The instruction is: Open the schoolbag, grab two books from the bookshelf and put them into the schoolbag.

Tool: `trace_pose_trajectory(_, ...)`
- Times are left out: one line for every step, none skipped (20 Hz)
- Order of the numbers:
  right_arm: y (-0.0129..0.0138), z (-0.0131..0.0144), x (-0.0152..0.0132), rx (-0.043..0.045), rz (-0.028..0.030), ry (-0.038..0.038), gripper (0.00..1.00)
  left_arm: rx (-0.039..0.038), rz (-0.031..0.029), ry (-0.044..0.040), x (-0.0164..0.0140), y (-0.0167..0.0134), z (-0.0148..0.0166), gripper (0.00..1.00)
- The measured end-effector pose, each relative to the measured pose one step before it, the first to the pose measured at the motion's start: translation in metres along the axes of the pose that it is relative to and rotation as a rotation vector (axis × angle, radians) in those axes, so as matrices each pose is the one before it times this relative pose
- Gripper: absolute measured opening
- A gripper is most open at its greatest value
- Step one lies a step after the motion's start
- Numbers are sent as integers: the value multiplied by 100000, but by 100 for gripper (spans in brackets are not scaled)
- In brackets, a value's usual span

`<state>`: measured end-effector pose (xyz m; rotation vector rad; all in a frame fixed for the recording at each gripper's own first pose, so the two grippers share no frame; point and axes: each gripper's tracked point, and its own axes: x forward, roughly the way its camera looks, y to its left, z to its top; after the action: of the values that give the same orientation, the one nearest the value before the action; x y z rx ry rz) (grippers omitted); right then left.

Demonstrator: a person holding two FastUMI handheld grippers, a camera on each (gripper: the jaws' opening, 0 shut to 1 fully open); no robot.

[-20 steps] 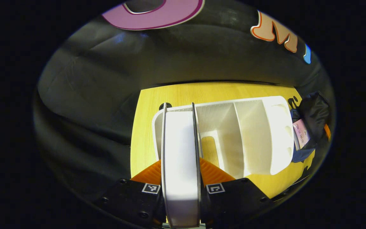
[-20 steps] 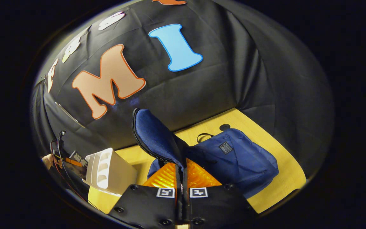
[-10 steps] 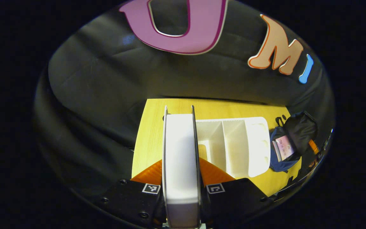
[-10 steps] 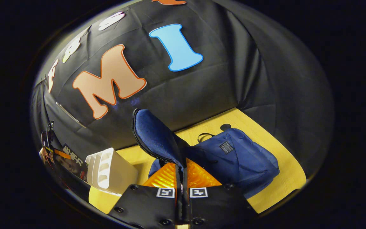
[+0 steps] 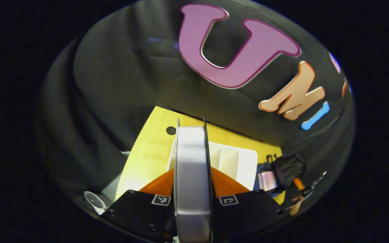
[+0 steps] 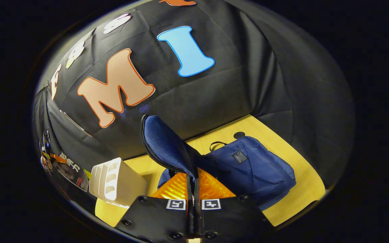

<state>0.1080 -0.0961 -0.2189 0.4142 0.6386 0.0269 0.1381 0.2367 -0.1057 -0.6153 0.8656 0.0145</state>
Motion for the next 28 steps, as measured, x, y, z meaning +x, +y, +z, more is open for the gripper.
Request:
trace_pose_trajectory(62,23,39,329,181,105,4,-7636,-5477,-1312,142,-505,-216,37)
trace_pose_trajectory(-77,11,-98,-193,-8,77,5,-6801,-5447,-793,-59,-379,-272,37)
trace_pose_trajectory(-33,-3,76,-148,-84,-60,5,-5823,-4275,-1124,-9,-137,-662,37)
trace_pose_trajectory(55,27,-34,57,25,75,5,-4262,-3430,-1245,-147,-41,-573,37)
trace_pose_trajectory(-13,56,71,32,7,18,5,-3601,-2885,-1423,265,89,-499,37)
trace_pose_trajectory(-10,-23,-73,21,5,76,4,-3537,-2502,-1091,123,-53,-339,37)
trace_pose_trajectory(11,8,70,-127,27,116,4,-2723,-1630,-408,416,-63,-446,37)
trace_pose_trajectory(-39,5,-47,-200,35,107,4,-1309,-224,59,254,191,-512,37)
trace_pose_trajectory(16,53,7,-58,44,24,4,-220,500,365,205,290,-506,37)
trace_pose_trajectory(49,-4,-72,312,192,-62,4,330,-33,664,208,101,-588,39)
trace_pose_trajectory(72,27,60,401,226,-51,5,-213,-1002,-123,341,-351,-495,39)
trace_pose_trajectory(-14,-81,-37,515,251,2,4,-1394,-1575,-1055,716,-557,-415,37)
trace_pose_trajectory(-15,-18,28,192,133,25,4,-893,-2813,-254,691,-859,-864,37)
trace_pose_trajectory(-47,20,-4,118,108,-148,5,3,-2741,743,849,-1030,-1150,37)
trace_pose_trajectory(14,63,-5,98,145,-87,5,518,-2247,1513,955,-576,-1319,38)
trace_pose_trajectory(26,-20,-49,-74,162,-62,5,181,-1353,1394,1054,-650,-1255,37)
trace_pose_trajectory(10,50,6,95,189,-111,4,206,-1311,3085,1210,-589,-1392,38)
trace_pose_trajectory(-7,107,-30,230,246,-138,5,-71,-1094,2090,1047,-505,-1222,36)
trace_pose_trajectory(45,24,-18,312,288,-43,5,-288,-1439,2654,1251,-695,-1357,37)
trace_pose_trajectory(-49,-46,-53,219,306,-119,4,-1112,-1592,1654,1417,-717,-1352,39)
trace_pose_trajectory(5,83,19,55,216,-49,4,-1616,-1952,1571,1308,-832,-1127,37)
trace_pose_trajectory(-59,-53,-59,239,319,23,4,-1823,-1757,1378,1205,-702,-1317,36)
trace_pose_trajectory(13,23,1,358,261,67,5,-980,-1067,1835,1649,-381,-1357,38)
trace_pose_trajectory(-49,62,-83,104,259,23,4,-264,139,1755,1592,-154,-1475,38)
trace_pose_trajectory(36,184,16,224,312,-159,4,190,259,1858,1472,-141,-1387,37)
trace_pose_trajectory(-32,178,-65,192,348,-188,4,9,-24,1623,1517,-83,-1360,37)
trace_pose_trajectory(-52,266,-107,7,315,-293,4,-469,-171,1835,1881,-405,-1343,37)
trace_pose_trajectory(-1,226,-249,-115,471,-252,3,-583,-215,1584,1896,-321,-1264,37)
